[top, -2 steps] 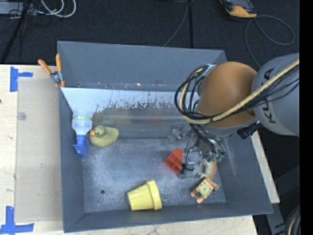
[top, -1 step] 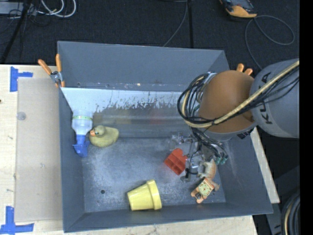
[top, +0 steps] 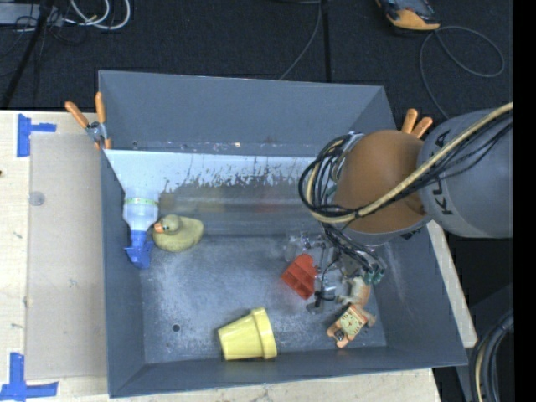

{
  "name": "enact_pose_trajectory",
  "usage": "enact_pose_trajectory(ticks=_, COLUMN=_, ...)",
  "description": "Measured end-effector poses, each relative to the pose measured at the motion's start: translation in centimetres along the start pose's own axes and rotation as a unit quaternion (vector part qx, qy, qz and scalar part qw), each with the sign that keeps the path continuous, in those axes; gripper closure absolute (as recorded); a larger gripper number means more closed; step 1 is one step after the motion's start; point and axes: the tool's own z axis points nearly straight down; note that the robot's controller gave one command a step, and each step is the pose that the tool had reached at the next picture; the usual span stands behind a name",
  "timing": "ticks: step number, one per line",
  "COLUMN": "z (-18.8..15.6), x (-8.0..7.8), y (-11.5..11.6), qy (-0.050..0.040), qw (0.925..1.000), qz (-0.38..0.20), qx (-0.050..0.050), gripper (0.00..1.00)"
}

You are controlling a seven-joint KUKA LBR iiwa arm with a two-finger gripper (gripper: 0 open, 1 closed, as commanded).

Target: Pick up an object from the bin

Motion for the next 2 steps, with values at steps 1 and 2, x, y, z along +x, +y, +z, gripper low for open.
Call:
enact_pose_trajectory(ticks=1, z=2.8, x=-2.0, y=-1.6, qy=-0.0004, qw=0.9980, qz=-0.063, qx=0.000, gripper=0.00)
enact_pose_trajectory(ticks=2, z=4.2, x=-2.0, y=-3.9, qy=0.0003, qw=0.9913, qz=-0.131, qx=-0.001, gripper=1.00)
